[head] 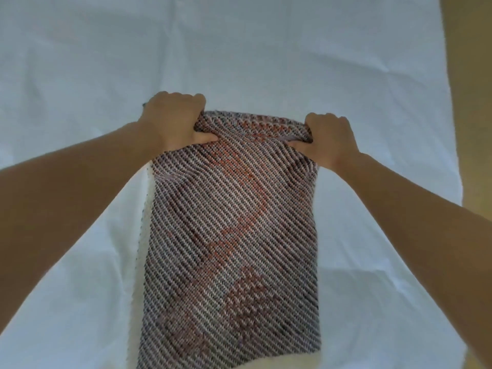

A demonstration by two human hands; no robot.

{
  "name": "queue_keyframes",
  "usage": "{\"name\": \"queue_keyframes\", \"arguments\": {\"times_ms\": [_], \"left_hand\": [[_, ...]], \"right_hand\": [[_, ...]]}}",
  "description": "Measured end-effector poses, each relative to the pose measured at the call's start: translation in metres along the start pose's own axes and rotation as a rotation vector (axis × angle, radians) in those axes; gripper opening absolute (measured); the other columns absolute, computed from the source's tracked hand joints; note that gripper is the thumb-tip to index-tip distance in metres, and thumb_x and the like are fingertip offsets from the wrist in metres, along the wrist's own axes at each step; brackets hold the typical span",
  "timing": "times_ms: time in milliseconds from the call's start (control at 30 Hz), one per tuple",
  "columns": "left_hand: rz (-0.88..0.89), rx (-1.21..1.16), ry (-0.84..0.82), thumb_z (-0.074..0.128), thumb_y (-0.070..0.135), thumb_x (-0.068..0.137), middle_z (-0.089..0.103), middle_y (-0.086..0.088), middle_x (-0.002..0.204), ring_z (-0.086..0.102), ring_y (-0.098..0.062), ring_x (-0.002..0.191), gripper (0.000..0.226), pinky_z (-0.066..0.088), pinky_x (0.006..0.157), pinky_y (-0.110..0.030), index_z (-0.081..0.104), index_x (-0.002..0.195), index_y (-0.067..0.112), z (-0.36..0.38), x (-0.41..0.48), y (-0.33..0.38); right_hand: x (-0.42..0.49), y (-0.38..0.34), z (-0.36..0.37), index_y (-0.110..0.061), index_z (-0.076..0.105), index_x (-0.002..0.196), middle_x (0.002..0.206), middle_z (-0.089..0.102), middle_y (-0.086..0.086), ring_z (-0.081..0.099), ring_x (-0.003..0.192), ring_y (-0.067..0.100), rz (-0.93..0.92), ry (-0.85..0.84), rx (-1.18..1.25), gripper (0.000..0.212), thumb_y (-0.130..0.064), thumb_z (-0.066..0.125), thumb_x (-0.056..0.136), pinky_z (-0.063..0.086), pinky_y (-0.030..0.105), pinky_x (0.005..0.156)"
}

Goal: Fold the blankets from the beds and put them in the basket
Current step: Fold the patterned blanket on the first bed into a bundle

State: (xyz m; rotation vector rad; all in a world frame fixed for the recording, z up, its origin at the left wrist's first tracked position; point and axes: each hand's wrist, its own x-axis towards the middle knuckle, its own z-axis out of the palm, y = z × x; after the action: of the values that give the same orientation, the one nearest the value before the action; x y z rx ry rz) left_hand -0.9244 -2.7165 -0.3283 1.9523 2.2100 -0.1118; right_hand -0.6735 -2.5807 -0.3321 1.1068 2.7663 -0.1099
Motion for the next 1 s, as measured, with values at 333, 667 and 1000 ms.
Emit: {"name": "queue_keyframes", "arguments": {"times_ms": [333, 667, 1000], "left_hand": [[0.122, -0.095, 0.257, 0.08, 0.011, 0.064, 0.058, -0.017, 0.073, 0.053, -0.031, 0.062, 0.033, 0.044, 0.053, -0.038, 0.056, 0.084, 0.0, -0.015, -0.18, 0.059], [0.017, -0.239, 0.328, 0.06, -0.002, 0.049, 0.056, -0.011, 0.07, 0.053, -0.028, 0.063, 0.042, 0.042, 0.052, -0.03, 0.046, 0.087, 0.012, 0.031, -0.344, 0.136], [-0.282, -0.153, -0.229, 0.065, -0.003, 0.067, 0.058, -0.012, 0.101, 0.055, -0.032, 0.087, 0.046, 0.049, 0.074, -0.041, 0.057, 0.11, 0.01, 0.141, -0.387, 0.179]], "right_hand": [[-0.177, -0.042, -0.026, -0.013, 0.058, 0.109, 0.096, 0.063, 0.006, 0.057, 0.093, 0.029, 0.048, -0.024, 0.262, 0.03, -0.02, 0.065, 0.081, 0.041, 0.032, 0.07], [-0.334, -0.068, 0.013, -0.001, 0.066, 0.107, 0.07, 0.065, 0.008, 0.061, 0.057, 0.028, -0.321, 0.048, 0.076, 0.077, -0.02, 0.092, 0.037, 0.051, 0.028, 0.05], [-0.373, -0.089, 0.116, -0.005, 0.063, 0.119, 0.075, 0.065, 0.006, 0.061, 0.063, 0.024, -0.284, -0.298, -0.043, 0.082, -0.019, 0.085, 0.042, 0.052, 0.03, 0.058]]}}
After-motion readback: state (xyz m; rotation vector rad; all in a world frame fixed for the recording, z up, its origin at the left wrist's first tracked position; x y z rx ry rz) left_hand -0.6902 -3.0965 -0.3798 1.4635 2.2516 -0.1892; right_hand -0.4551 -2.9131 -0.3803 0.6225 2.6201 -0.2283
